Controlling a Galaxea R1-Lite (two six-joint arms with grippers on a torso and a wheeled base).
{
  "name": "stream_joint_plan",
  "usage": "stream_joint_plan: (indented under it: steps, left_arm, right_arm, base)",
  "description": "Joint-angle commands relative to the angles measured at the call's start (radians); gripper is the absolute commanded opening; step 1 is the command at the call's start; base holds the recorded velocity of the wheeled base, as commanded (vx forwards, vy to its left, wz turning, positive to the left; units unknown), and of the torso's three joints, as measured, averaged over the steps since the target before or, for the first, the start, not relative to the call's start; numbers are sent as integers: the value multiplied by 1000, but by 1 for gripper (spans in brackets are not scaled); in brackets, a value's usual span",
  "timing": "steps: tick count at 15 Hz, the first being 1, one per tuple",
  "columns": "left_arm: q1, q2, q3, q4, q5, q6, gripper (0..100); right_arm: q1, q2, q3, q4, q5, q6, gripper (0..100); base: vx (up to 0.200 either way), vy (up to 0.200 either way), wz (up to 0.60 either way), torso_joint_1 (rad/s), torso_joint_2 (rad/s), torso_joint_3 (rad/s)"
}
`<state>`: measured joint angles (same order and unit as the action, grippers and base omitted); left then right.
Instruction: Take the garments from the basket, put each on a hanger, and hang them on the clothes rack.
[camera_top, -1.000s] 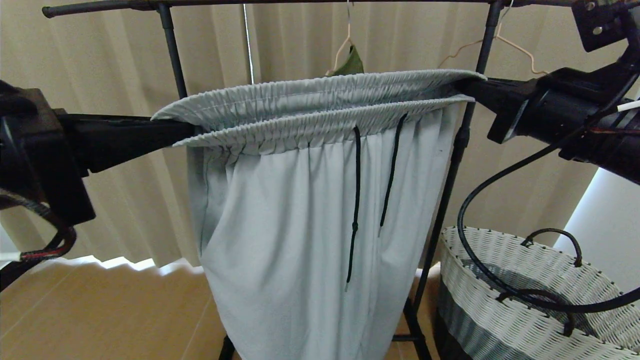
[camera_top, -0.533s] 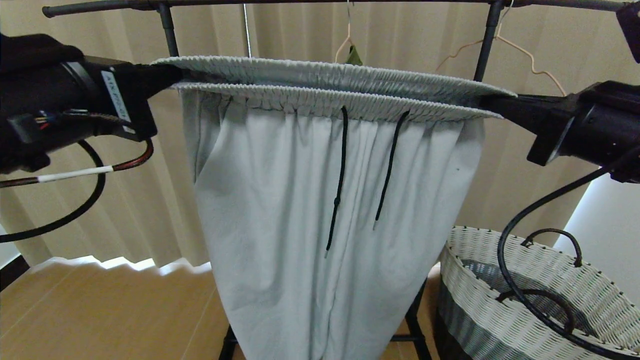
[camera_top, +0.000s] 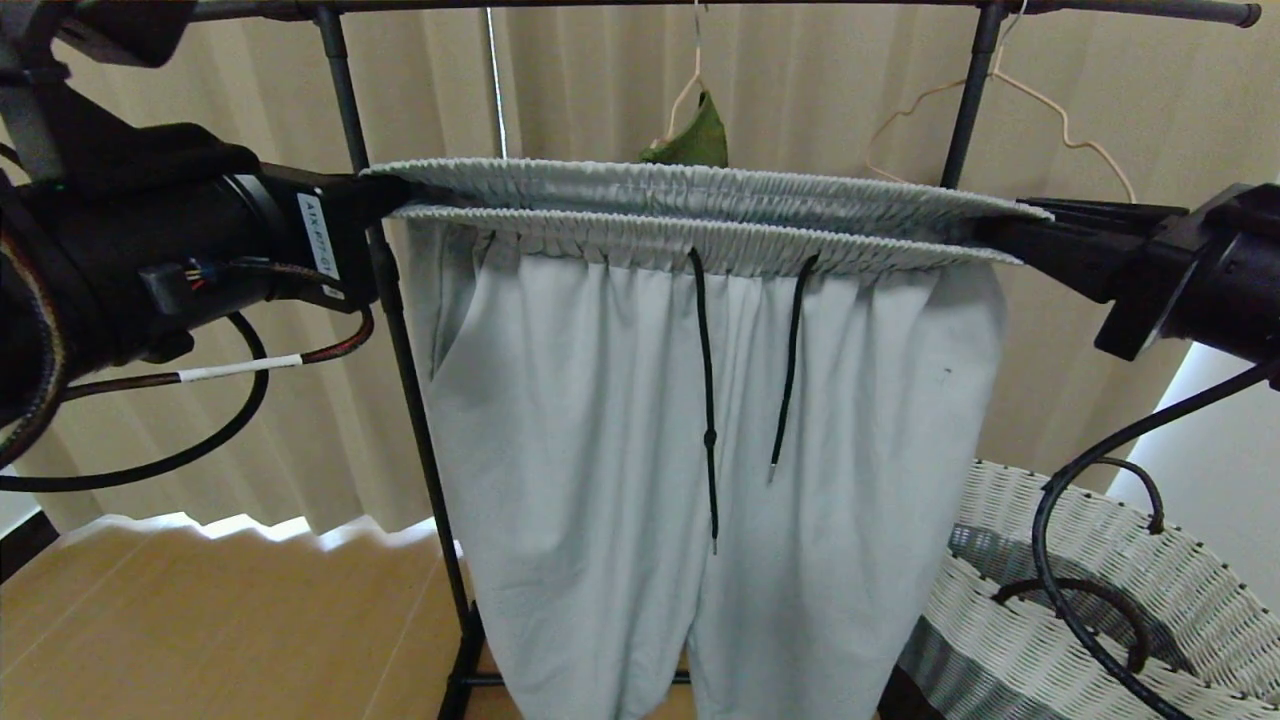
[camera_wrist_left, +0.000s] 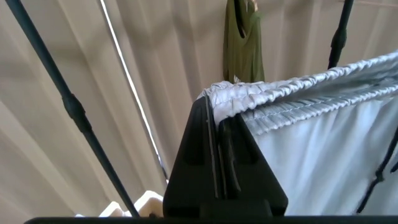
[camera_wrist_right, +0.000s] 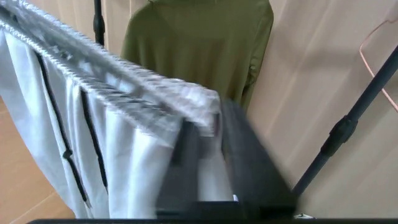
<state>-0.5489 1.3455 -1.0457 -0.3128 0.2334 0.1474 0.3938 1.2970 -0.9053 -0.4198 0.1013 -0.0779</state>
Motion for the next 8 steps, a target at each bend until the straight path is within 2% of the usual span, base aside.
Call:
stream_joint_plan:
  steps: [1,5,8]
  left_arm:
    - [3,3,13,0,1,-2,0]
    - [9,6,36,-2,34,-3,0]
    - [11,32,30,-29,50,-3,0]
  right_arm:
    - [0,-7,23,-11,5,1,100]
    - [0,-59,83,-16,14,36,100]
    - [0,-88,166,-132,87,79,100]
  base:
    - [0,0,0,0,0,0]
    - [0,0,0,0,0,0]
    - [0,0,0,0,0,0]
